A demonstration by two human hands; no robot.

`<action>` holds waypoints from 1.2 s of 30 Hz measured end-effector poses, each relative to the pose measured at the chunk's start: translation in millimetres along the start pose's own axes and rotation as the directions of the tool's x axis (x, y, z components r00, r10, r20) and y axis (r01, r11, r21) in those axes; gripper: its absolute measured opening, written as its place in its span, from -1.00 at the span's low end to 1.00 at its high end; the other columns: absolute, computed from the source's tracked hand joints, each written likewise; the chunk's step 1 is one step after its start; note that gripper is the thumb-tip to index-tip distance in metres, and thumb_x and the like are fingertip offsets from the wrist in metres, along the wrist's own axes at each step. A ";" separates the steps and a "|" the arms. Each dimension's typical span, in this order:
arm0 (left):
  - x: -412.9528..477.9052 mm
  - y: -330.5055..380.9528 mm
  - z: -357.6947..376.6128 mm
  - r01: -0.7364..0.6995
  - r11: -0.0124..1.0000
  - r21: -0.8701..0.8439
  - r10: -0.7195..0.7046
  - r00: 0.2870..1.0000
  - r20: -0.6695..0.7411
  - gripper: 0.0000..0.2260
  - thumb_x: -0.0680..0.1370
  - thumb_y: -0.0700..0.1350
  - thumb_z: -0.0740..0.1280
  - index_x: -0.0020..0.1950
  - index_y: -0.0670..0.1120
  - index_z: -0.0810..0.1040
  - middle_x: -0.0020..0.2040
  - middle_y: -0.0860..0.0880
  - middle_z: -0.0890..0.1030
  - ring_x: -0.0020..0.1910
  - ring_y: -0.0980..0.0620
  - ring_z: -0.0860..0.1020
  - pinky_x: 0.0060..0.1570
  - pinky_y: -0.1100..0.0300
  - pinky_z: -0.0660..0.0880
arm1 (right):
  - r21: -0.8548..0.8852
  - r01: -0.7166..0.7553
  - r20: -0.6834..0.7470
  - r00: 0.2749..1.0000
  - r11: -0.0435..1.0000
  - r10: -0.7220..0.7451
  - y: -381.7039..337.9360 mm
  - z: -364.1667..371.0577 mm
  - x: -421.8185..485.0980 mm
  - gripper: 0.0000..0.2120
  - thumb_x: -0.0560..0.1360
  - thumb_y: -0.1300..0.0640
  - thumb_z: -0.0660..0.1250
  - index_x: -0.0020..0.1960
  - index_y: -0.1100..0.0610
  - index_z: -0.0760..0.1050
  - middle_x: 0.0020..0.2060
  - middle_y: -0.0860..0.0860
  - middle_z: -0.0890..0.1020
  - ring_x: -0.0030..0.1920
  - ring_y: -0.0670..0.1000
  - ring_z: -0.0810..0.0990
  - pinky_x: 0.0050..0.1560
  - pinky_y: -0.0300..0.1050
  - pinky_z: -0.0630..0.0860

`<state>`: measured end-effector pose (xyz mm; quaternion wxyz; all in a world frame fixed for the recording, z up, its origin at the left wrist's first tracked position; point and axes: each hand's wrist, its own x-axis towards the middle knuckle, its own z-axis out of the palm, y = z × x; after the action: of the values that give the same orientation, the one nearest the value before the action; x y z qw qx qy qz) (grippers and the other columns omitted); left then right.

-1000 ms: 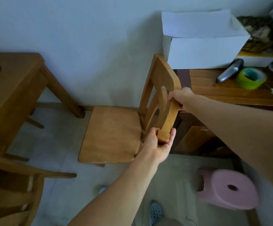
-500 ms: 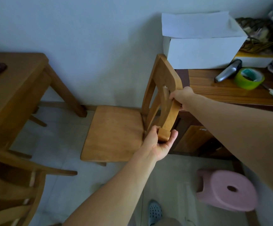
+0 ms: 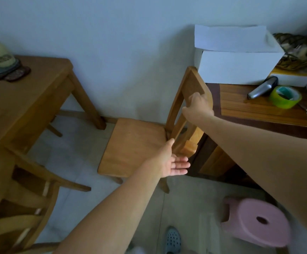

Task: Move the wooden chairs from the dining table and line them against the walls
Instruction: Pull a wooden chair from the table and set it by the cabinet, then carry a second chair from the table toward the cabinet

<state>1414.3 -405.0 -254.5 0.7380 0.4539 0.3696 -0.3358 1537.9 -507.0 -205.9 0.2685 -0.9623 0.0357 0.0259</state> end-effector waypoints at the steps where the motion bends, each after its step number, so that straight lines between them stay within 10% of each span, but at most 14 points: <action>1: -3.8 2.9 -6.0 -0.038 0.999 0.001 0.038 0.999 -0.019 -0.48 0.61 0.21 0.15 0.29 -0.22 0.41 0.01 -0.19 0.65 -0.14 -0.14 0.69 -0.21 -0.05 0.63 | 0.037 0.011 0.035 0.999 0.999 -0.013 -4.6 3.9 -5.5 -0.60 0.49 0.18 0.33 0.30 0.17 0.37 0.25 0.13 0.40 0.16 0.15 0.49 0.07 0.07 0.55; 9: -56.3 13.3 -84.6 -0.352 0.935 -0.039 0.342 0.927 -0.152 -0.72 0.63 0.04 0.22 0.20 -0.14 0.47 -0.06 -0.13 0.62 -0.16 -0.08 0.64 -0.23 0.01 0.62 | 0.463 -0.323 0.434 0.894 0.825 0.107 -88.9 37.9 -72.4 -0.81 0.59 0.20 0.15 0.11 0.25 0.47 -0.13 0.19 0.55 -0.26 0.11 0.56 -0.34 -0.07 0.48; 17: -161.9 -26.5 -250.0 -0.536 0.824 0.183 0.563 0.744 -0.358 -0.91 0.63 -0.08 0.20 -0.01 -0.02 0.48 -0.21 -0.04 0.55 -0.31 0.03 0.56 -0.20 0.14 0.52 | 0.420 -0.342 0.692 0.720 0.841 -0.053 -205.8 124.8 -195.6 -0.83 0.60 0.16 0.22 -0.02 0.28 0.46 -0.19 0.15 0.55 -0.32 0.07 0.54 -0.25 -0.06 0.51; 25: -257.3 -76.1 -421.5 -0.591 0.685 0.426 0.720 0.460 -0.519 -0.76 0.56 -0.10 0.23 0.21 -0.02 0.54 -0.14 -0.01 0.65 -0.15 0.04 0.62 -0.13 0.10 0.57 | 0.399 -0.352 0.800 0.584 0.847 -0.134 -329.1 218.9 -321.2 -0.80 0.58 0.20 0.22 -0.18 0.26 0.43 -0.29 0.16 0.53 -0.34 0.09 0.55 -0.34 -0.06 0.51; 31: -303.6 -108.9 -514.0 -0.438 0.528 0.728 0.848 0.220 -0.483 -0.76 0.58 -0.10 0.24 0.22 0.00 0.56 0.08 0.12 0.59 0.14 0.14 0.53 0.08 0.28 0.45 | 0.404 -0.370 0.778 0.621 0.836 -0.101 -380.9 267.0 -375.0 -0.75 0.58 0.07 0.27 -0.13 0.26 0.43 -0.24 0.16 0.52 -0.27 0.11 0.56 -0.22 0.00 0.59; 36: -312.3 -132.6 -567.2 -0.171 0.631 0.757 0.729 0.464 -0.503 -0.50 0.49 0.23 0.31 0.37 0.04 0.42 0.21 0.08 0.53 0.22 0.04 0.48 0.22 -0.02 0.45 | 0.420 -0.424 0.743 0.669 0.802 -0.036 -403.6 290.6 -385.8 -0.67 0.55 -0.04 0.31 0.10 0.22 0.46 -0.10 0.15 0.60 -0.04 0.14 0.65 -0.14 -0.01 0.62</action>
<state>1011.1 117.8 -223.4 0.3742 0.8479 0.3750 0.0207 1178.1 9.2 -219.8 0.5259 -0.7393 0.0412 0.4185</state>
